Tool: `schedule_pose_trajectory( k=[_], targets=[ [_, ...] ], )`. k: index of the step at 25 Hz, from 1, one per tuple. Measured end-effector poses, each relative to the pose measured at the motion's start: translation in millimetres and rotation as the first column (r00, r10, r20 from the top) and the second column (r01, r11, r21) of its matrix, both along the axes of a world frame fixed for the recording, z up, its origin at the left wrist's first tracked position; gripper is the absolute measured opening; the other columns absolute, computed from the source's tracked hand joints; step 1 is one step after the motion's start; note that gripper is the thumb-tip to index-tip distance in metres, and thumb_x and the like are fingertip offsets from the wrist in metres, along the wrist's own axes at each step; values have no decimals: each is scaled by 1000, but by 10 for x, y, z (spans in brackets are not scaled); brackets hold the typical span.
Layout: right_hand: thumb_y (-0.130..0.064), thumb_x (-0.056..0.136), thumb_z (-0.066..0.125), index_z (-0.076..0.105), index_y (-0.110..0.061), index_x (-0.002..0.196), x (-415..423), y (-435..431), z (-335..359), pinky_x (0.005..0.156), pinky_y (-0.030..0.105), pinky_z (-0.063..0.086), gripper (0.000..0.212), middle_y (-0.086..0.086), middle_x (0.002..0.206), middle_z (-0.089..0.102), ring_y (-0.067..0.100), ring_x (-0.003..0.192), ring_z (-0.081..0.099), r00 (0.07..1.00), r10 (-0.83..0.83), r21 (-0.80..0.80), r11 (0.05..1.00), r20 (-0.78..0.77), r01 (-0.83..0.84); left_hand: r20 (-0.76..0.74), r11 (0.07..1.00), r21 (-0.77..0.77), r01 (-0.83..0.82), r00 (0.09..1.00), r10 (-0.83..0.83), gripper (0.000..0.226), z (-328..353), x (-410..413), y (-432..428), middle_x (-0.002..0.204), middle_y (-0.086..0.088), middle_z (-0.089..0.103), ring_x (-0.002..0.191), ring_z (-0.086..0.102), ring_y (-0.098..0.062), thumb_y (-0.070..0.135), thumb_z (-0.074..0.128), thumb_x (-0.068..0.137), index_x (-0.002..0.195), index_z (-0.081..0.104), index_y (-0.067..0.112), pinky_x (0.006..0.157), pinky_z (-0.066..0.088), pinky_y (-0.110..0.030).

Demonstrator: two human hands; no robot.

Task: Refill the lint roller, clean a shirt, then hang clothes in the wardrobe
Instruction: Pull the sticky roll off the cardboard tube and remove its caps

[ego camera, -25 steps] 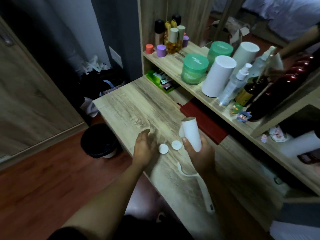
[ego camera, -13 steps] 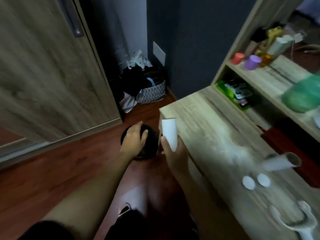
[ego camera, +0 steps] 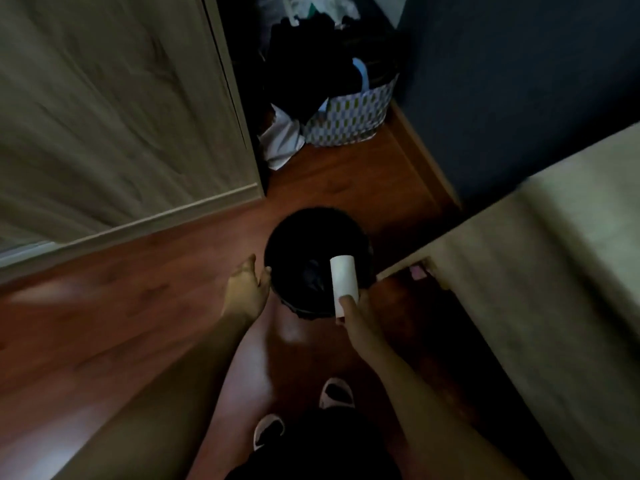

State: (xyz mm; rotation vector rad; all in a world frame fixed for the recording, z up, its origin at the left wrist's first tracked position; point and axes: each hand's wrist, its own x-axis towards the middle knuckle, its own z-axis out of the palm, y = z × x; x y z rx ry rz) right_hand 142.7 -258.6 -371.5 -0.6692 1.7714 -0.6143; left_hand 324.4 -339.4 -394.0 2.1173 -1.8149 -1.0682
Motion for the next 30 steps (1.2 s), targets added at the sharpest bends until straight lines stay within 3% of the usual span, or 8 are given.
schedule_pose_trajectory(
  k=[6, 10, 12, 14, 16, 18, 22, 30],
  targets=[
    [-33, 96, 40, 32, -10, 130, 12, -423, -1311, 60, 28, 46, 42, 10, 112, 54, 25, 92, 61, 992, 107, 41, 994, -66, -105, 43, 997, 25, -67, 997, 66, 52, -1313, -213, -456, 125, -31, 52, 106, 55, -45, 29, 43, 98, 136, 35, -6, 79, 45, -43],
    [-43, 97, 34, 27, -12, 137, 52, -738, -1683, 63, 32, 47, 51, 6, 114, 55, 17, 83, 59, 970, 231, 69, 972, -76, -226, 57, 976, 26, -215, 975, 213, 42, -1764, -303, -540, 108, -32, 58, 94, 58, -48, 30, 37, 99, 129, 34, 1, 70, 44, -44],
    [-55, 94, 28, 0, -21, 148, 79, -880, -1822, 69, 31, 46, 70, 2, 128, 45, 27, 104, 57, 956, 290, 120, 952, -41, -283, 42, 965, -21, -263, 964, 263, 29, -1862, -293, -501, 97, -34, 59, 88, 58, -49, 24, 32, 100, 117, 37, 1, 68, 44, -46],
    [-69, 86, 24, -22, -29, 144, 115, -961, -1914, 87, 37, 45, 84, 7, 151, 27, 34, 126, 43, 944, 331, 164, 931, -1, -326, 47, 957, -45, -285, 957, 287, 25, -1900, -294, -482, 95, -34, 59, 88, 57, -50, 21, 31, 100, 112, 37, 0, 68, 43, -47],
    [-74, 82, 21, -21, -30, 144, 168, -955, -1942, 108, 51, 31, 87, 6, 158, 8, 35, 139, 25, 920, 392, 186, 905, -16, -382, 35, 957, -49, -286, 957, 288, 23, -1907, -300, -478, 96, -33, 60, 90, 57, -50, 21, 31, 100, 111, 37, 2, 71, 43, -49],
    [-74, 82, 19, -15, -27, 146, 202, -911, -1877, 113, 55, 21, 86, 3, 159, 1, 32, 144, 14, 901, 426, 180, 896, -81, -407, 16, 961, 2, -277, 961, 277, 29, -1858, -292, -501, 101, -32, 60, 92, 58, -50, 27, 33, 100, 117, 35, 4, 75, 46, -49],
    [-72, 84, 20, -7, -24, 148, 189, -854, -1293, 116, 50, 16, 85, 2, 159, 2, 27, 145, 10, 872, 434, 125, 901, -225, -415, 71, 969, 72, -237, 970, 232, 62, -1356, -185, -510, 133, -29, 47, 111, 53, -47, 46, 30, 97, 145, 18, 9, 86, 44, -48],
    [-55, 94, 24, 3, -21, 149, 383, -674, 1227, 116, 41, 11, 68, 5, 158, 9, 24, 145, 10, 874, 367, -105, 903, -320, -417, 53, 999, -34, -9, 999, 11, 44, 1253, -53, -289, 135, -25, 47, 113, 50, -46, 29, 30, 101, 133, 41, 0, 87, 40, -43]
  ],
)
